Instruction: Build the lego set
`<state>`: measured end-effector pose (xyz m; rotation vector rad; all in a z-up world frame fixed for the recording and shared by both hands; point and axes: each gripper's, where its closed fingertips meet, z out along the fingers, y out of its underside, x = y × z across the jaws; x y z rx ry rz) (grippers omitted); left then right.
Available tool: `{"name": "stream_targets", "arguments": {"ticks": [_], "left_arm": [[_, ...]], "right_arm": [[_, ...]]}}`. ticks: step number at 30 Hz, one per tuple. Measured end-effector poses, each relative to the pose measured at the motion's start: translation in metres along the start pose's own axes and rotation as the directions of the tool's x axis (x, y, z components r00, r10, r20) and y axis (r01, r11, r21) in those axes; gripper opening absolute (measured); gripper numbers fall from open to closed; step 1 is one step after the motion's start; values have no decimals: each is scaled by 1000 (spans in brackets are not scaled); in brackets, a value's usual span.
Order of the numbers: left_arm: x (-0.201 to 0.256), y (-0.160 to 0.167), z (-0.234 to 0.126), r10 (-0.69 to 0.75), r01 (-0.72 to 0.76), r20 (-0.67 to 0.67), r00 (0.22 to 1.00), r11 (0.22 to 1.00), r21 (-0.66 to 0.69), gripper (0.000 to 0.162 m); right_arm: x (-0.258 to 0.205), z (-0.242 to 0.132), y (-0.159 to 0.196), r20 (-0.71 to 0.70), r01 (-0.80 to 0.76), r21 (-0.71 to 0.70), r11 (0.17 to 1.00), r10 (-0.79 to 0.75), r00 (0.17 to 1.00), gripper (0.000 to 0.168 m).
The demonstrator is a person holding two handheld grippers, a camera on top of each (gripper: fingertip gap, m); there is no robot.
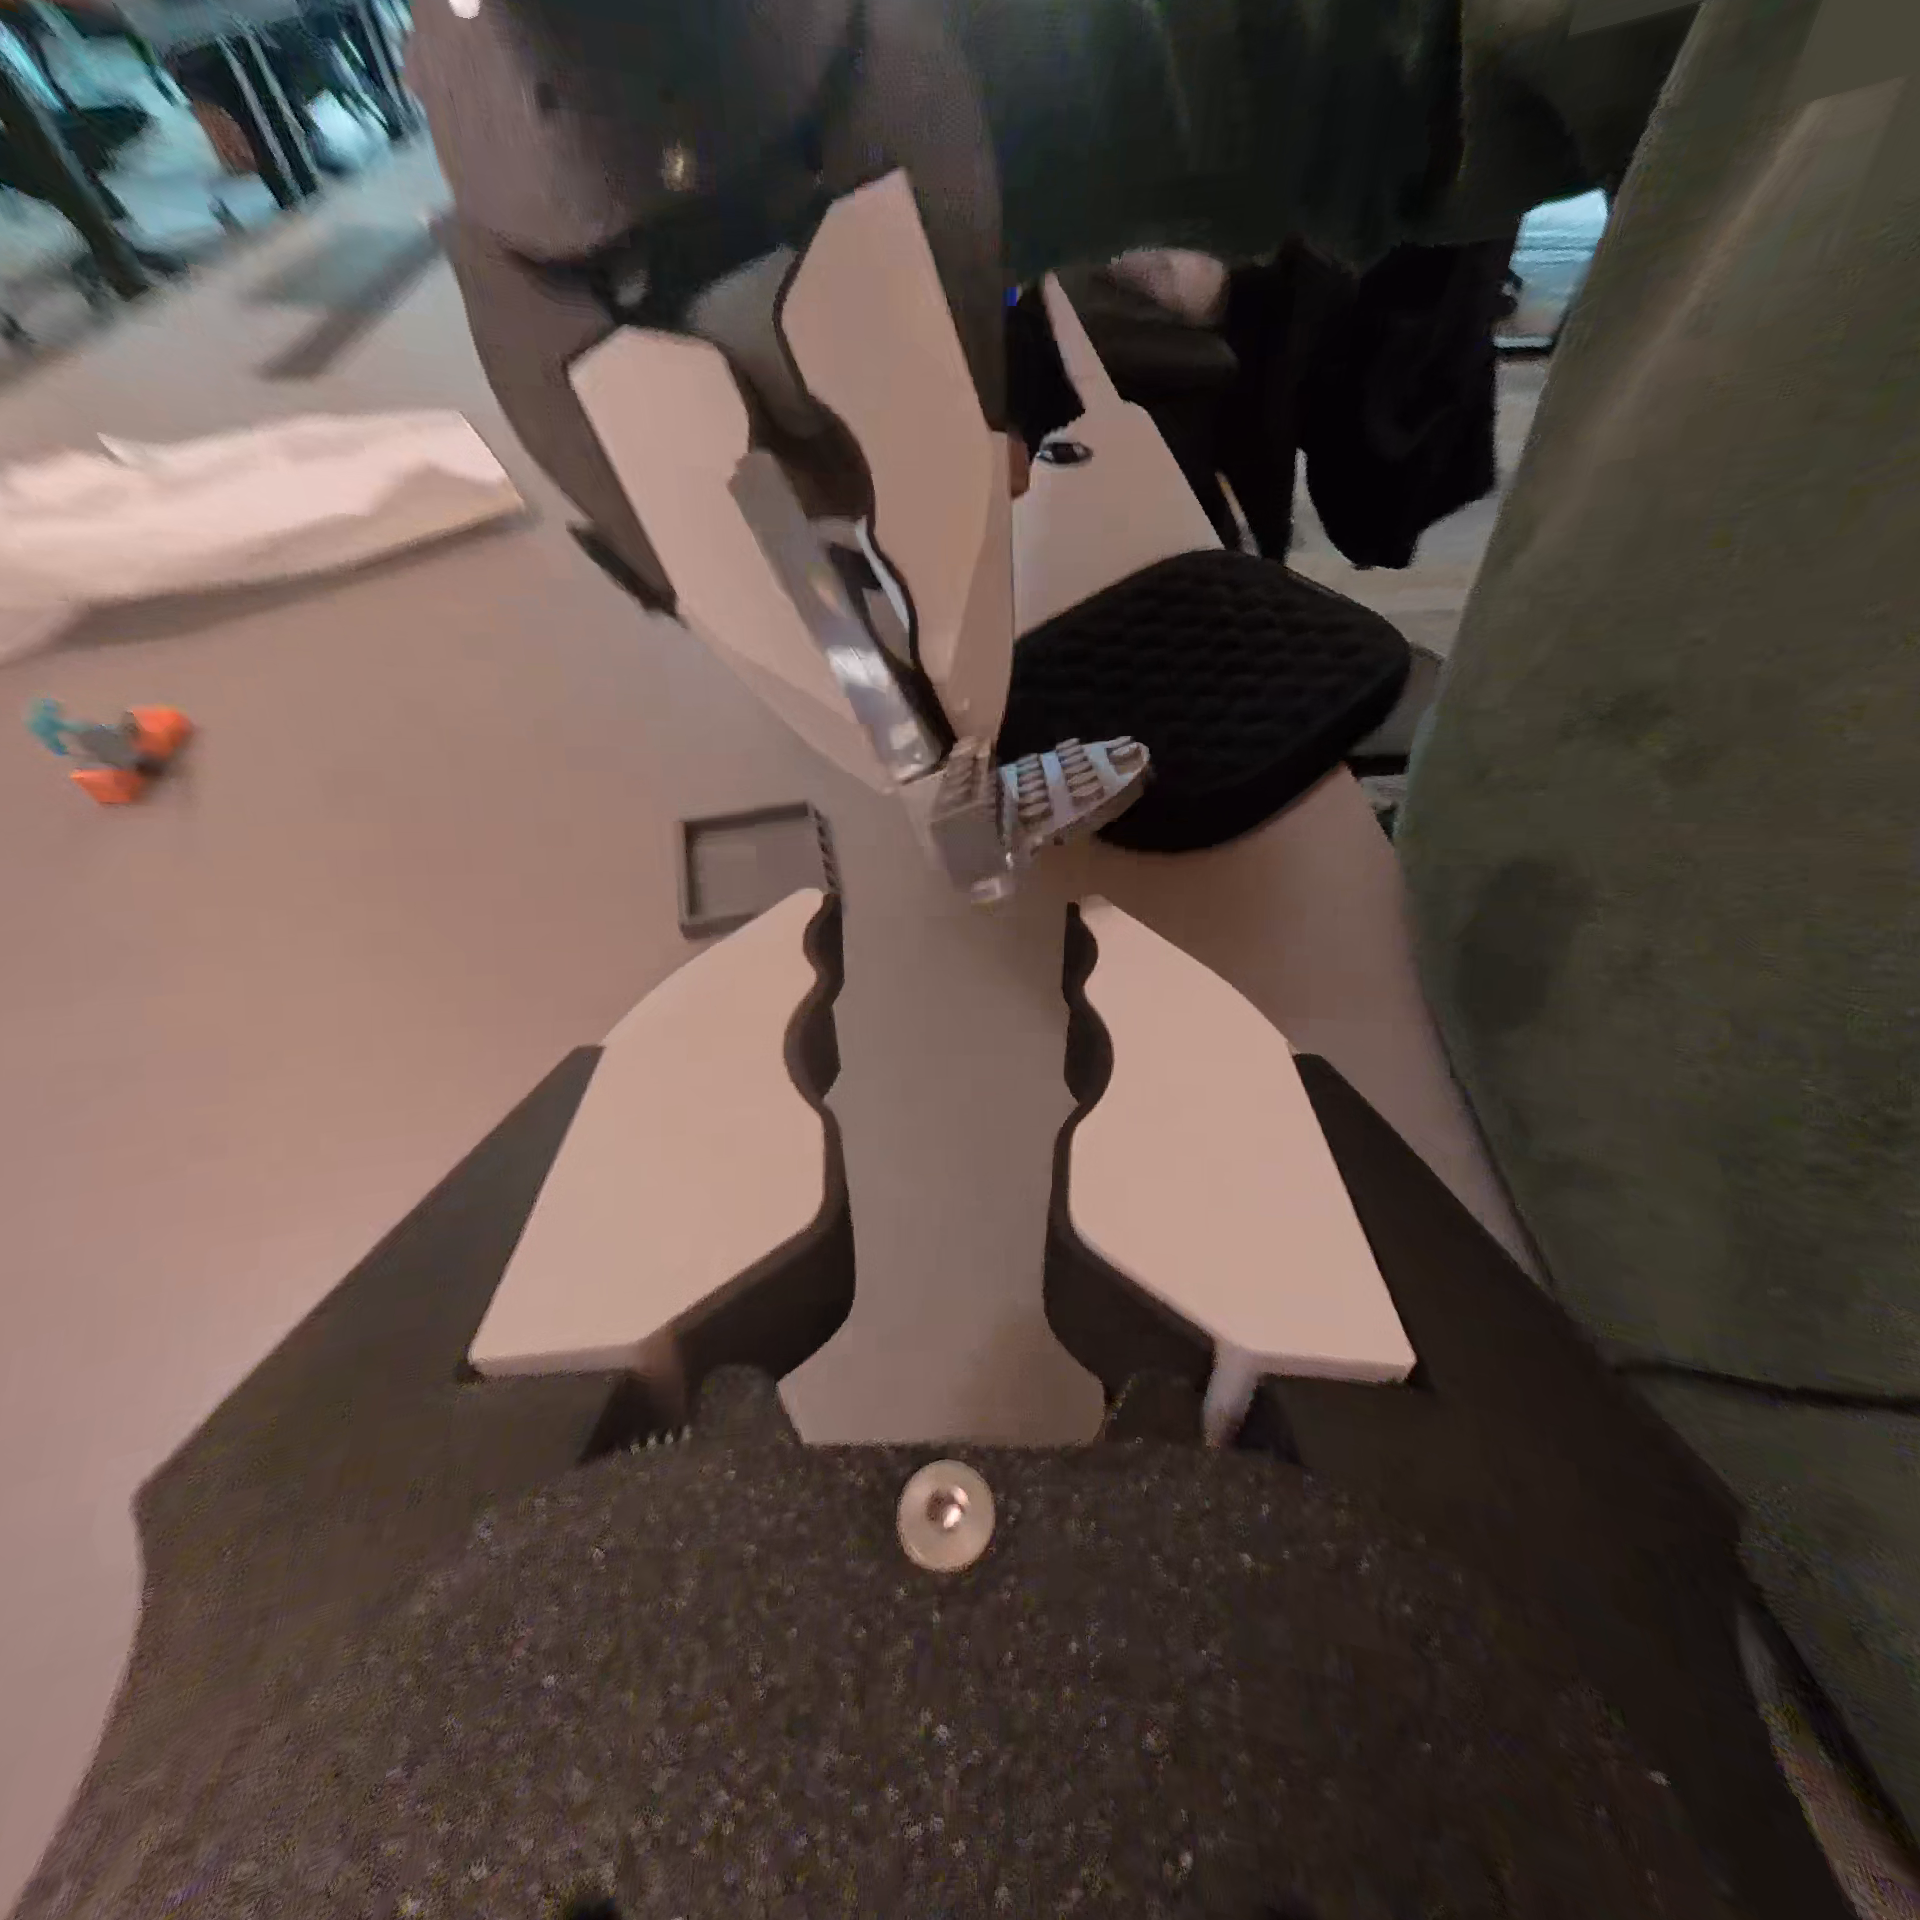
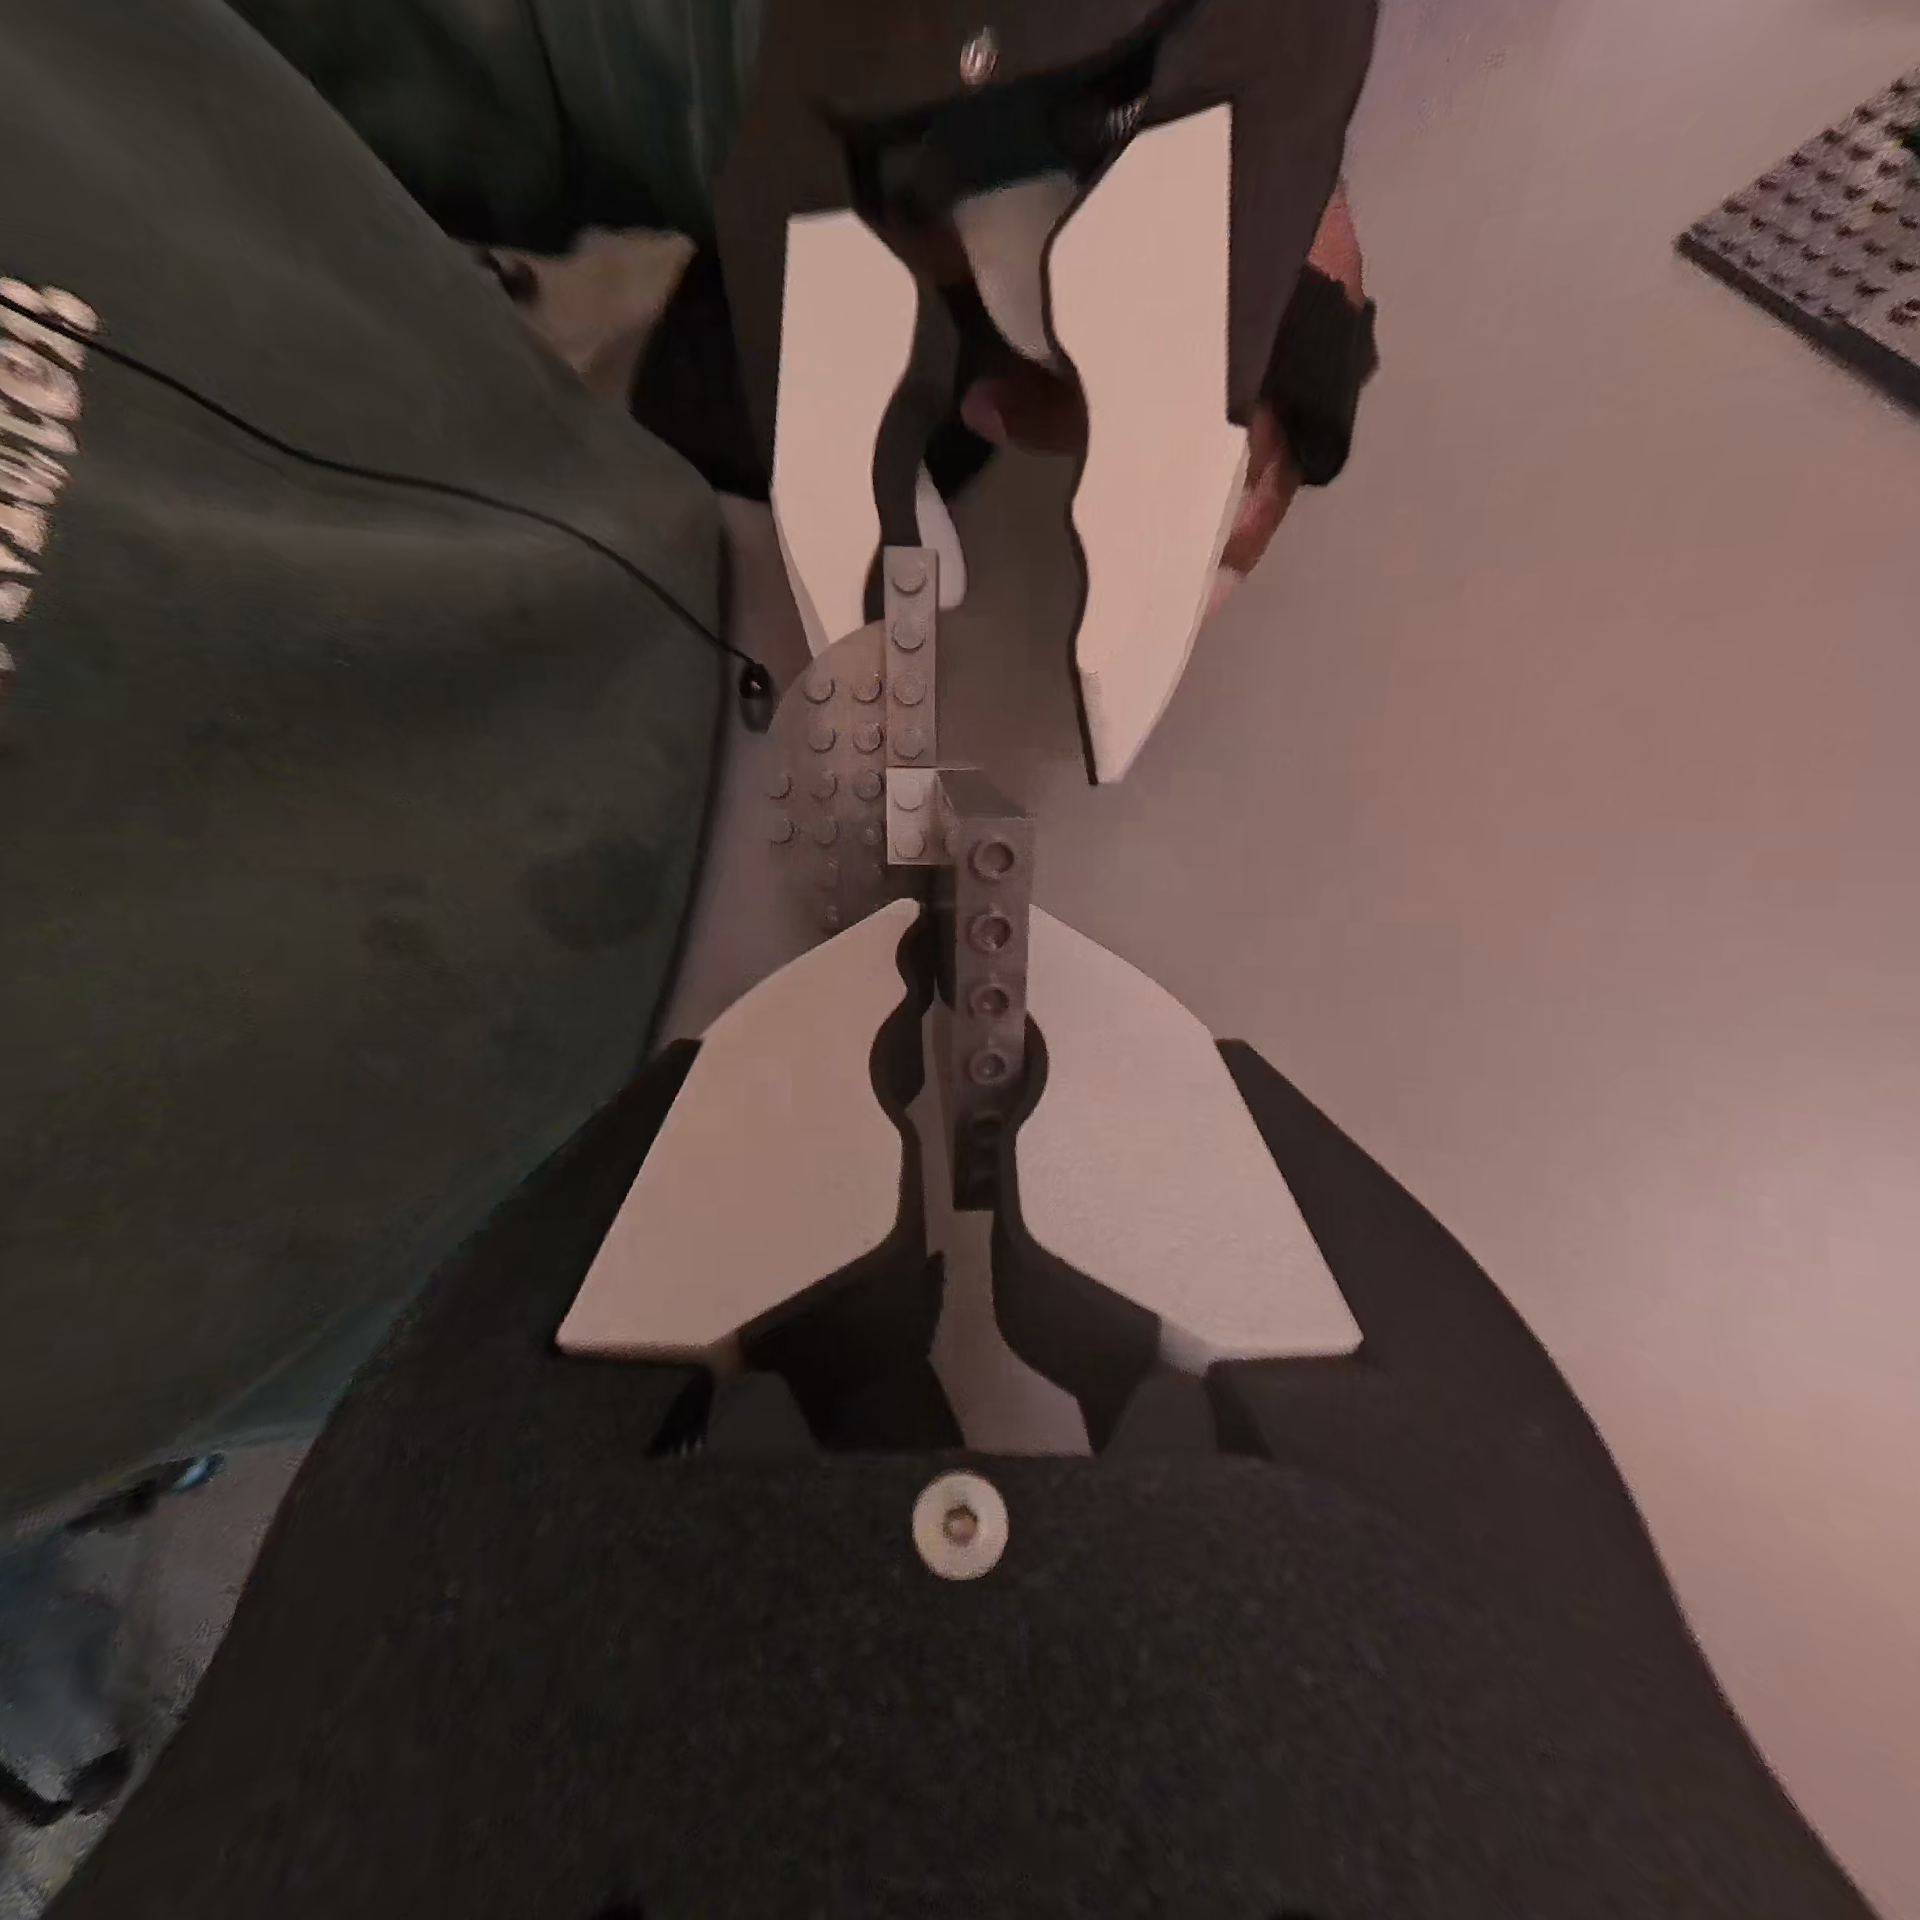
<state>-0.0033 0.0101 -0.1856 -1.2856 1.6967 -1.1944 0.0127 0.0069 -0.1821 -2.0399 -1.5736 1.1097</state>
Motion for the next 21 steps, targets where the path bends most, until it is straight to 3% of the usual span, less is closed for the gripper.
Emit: {"name": "stream_targets", "arguments": {"ticks": [4,7,21], "left_arm": [[5,-17,3,192,-196,114,975,980,30,35],[9,-29,2,240,-251,155,958,966,59,32],[13,-30,-5,147,-166,129,981,974,153,26]], "right_arm": [[-11,1,-7,110,-29,46,999,23,994,8],[-16,2,-11,165,-44,53,998,35,986,8],[-23,4,-16,197,-57,-6,998,57,979,11]]}}
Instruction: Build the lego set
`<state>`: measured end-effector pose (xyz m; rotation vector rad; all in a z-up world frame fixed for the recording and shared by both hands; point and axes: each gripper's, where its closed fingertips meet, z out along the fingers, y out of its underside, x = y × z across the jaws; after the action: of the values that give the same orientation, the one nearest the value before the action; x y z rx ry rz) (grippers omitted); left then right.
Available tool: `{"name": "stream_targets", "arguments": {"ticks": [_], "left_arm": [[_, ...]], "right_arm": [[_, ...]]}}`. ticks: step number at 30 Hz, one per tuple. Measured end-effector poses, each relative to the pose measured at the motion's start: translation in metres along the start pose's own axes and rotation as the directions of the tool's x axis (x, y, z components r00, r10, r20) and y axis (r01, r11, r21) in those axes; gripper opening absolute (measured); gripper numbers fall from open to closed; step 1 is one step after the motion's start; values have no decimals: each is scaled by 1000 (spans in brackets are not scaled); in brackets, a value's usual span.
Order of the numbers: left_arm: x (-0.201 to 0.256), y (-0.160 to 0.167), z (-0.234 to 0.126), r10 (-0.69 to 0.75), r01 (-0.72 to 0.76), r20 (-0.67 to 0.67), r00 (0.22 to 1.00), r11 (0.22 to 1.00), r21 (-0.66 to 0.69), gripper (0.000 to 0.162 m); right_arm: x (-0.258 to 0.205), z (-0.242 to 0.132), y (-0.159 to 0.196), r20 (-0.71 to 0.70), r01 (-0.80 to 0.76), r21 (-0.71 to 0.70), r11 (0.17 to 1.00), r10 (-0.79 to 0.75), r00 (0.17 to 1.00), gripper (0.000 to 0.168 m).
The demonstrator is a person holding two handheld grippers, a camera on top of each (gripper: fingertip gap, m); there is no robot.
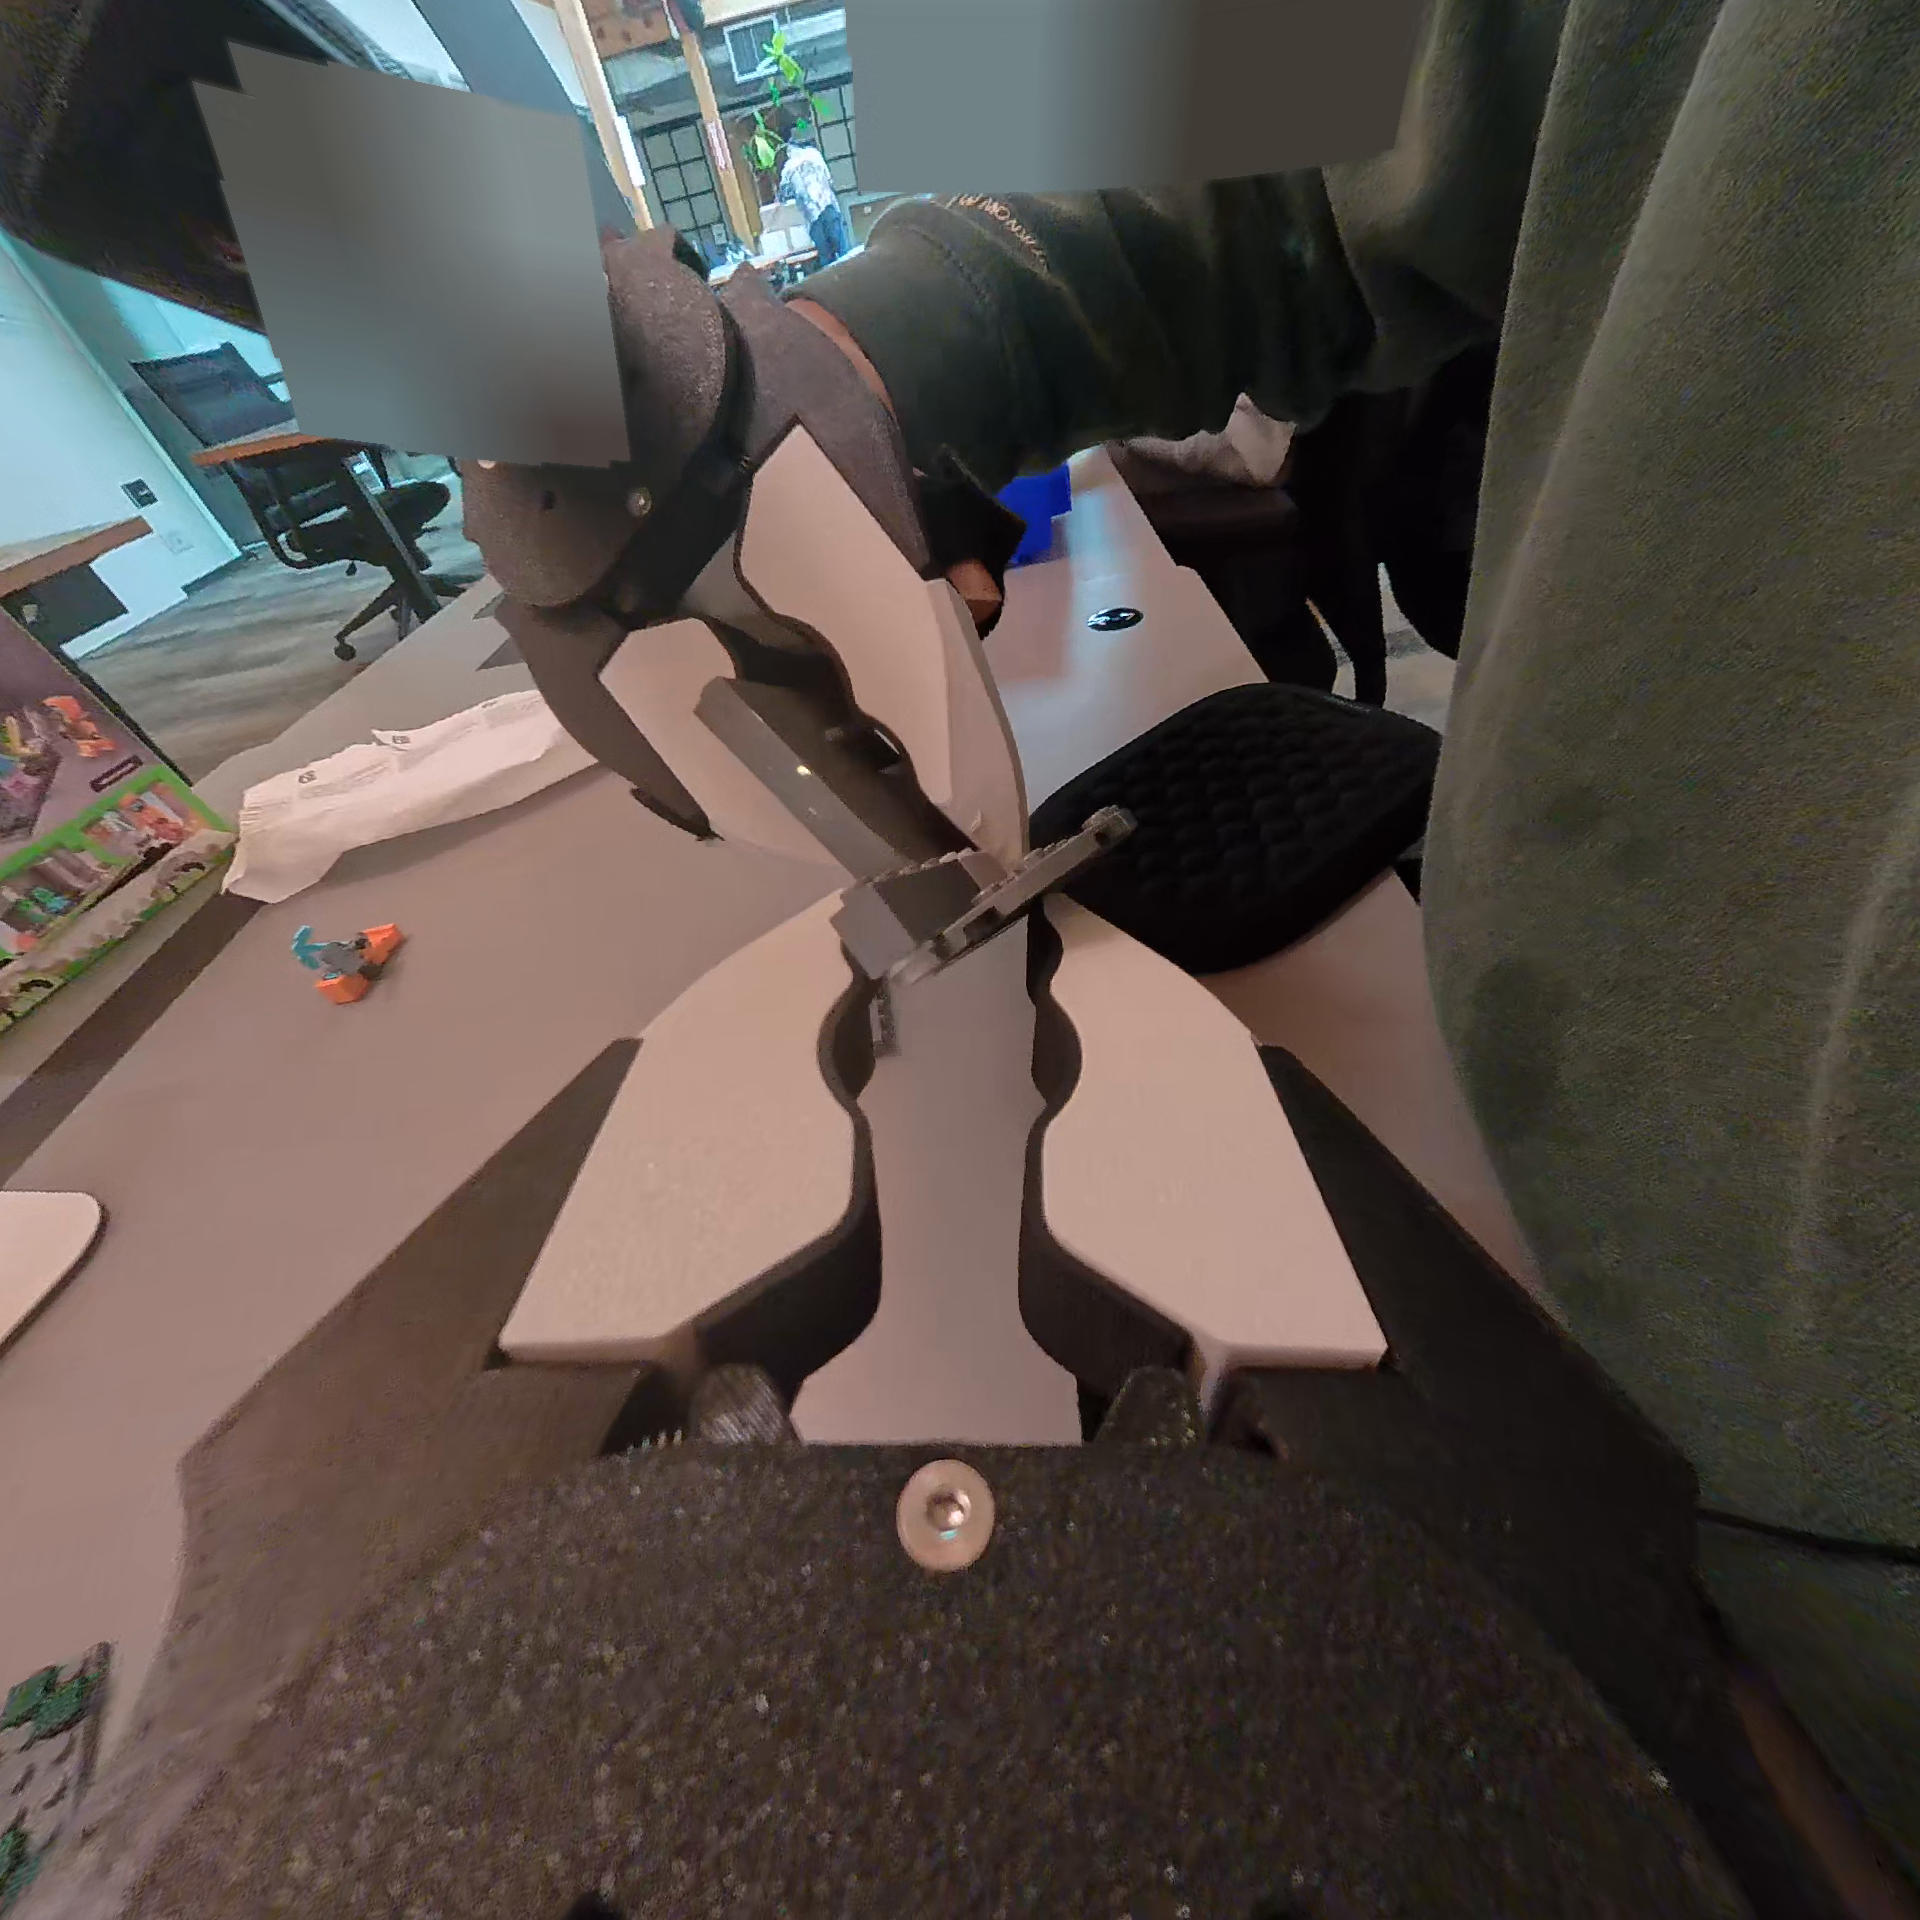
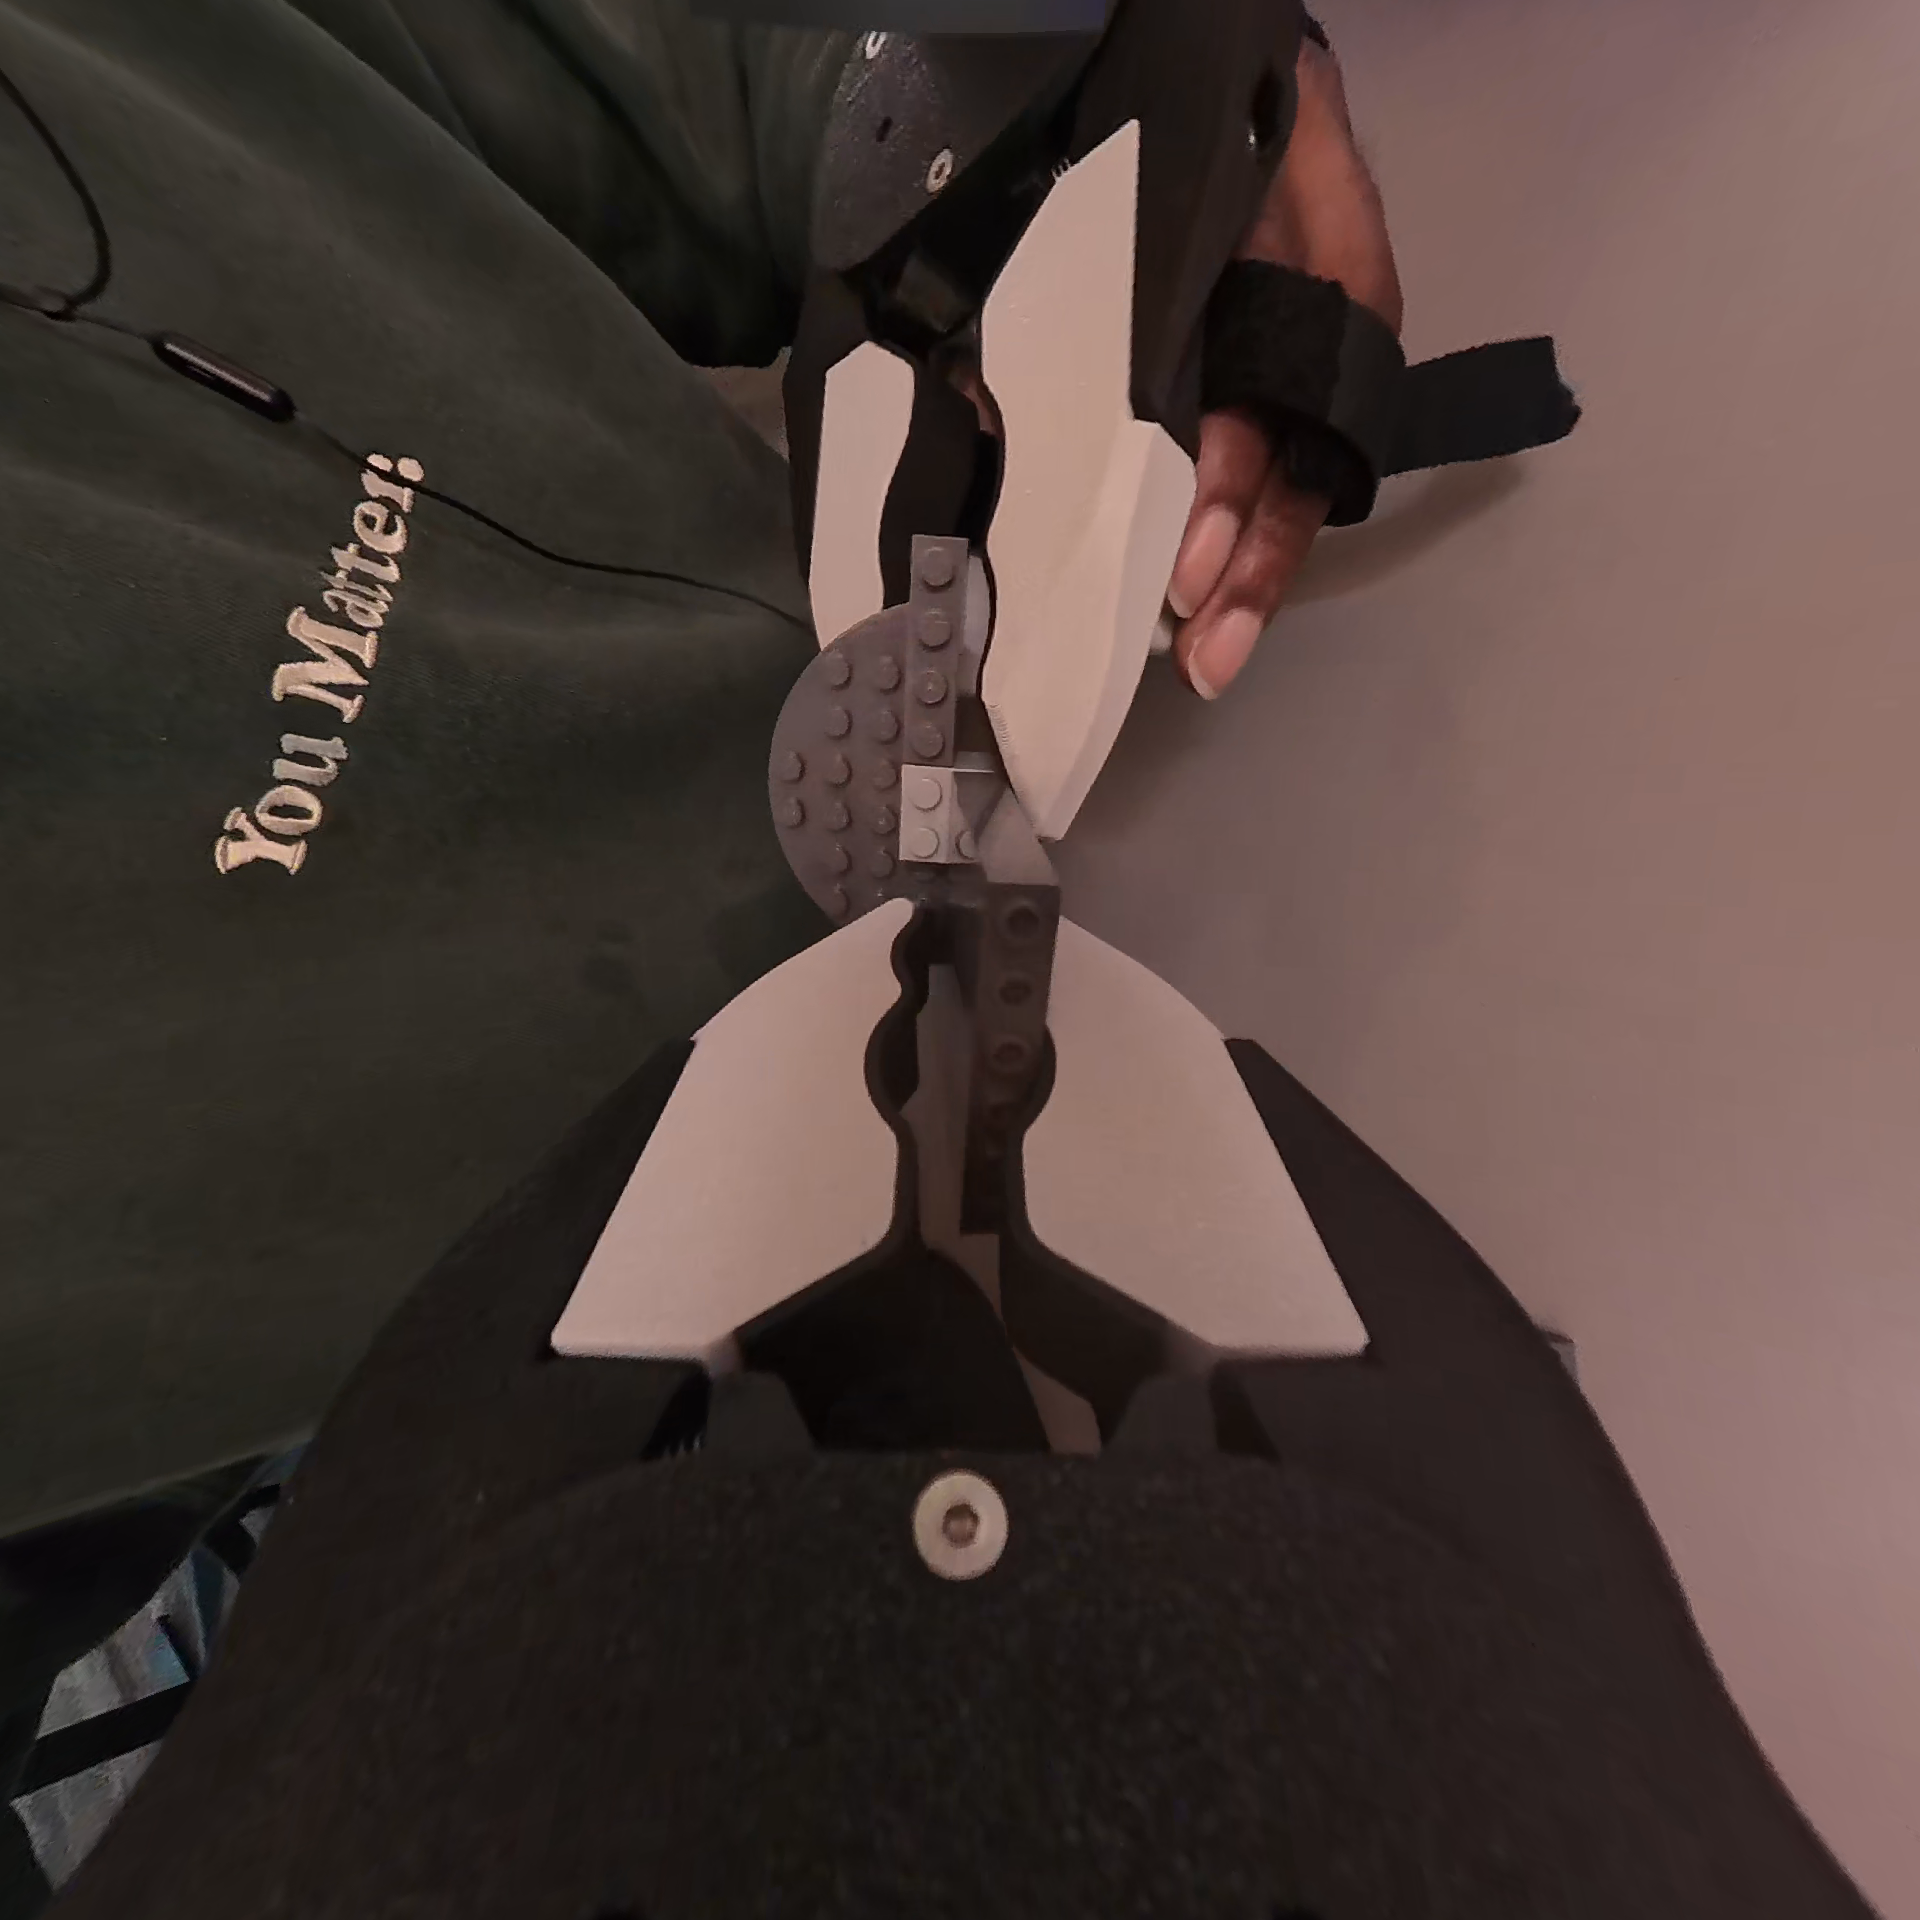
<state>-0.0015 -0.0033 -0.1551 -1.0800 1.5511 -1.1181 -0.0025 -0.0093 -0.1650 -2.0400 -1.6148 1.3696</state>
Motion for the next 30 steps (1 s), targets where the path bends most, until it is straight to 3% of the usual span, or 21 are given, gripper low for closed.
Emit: {"name": "stream_targets", "arguments": {"ticks": [9,18,24,30], "left_arm": [[-2,-2,-6,-123,125,-34,992,990,63,23],[-6,-1,-6,-363,372,-90,927,920,125,23],[-7,-1,-6,-451,465,-120,885,873,146,33],[-16,-13,-10,-530,547,-137,837,801,242,54]], "right_arm": [[2,-1,-7,-26,-33,47,998,34,999,11],[10,-3,-9,-68,-88,67,994,93,993,8],[15,-4,-10,-85,-108,113,988,117,989,8],[25,-13,-15,-124,-125,195,973,151,981,8]]}}
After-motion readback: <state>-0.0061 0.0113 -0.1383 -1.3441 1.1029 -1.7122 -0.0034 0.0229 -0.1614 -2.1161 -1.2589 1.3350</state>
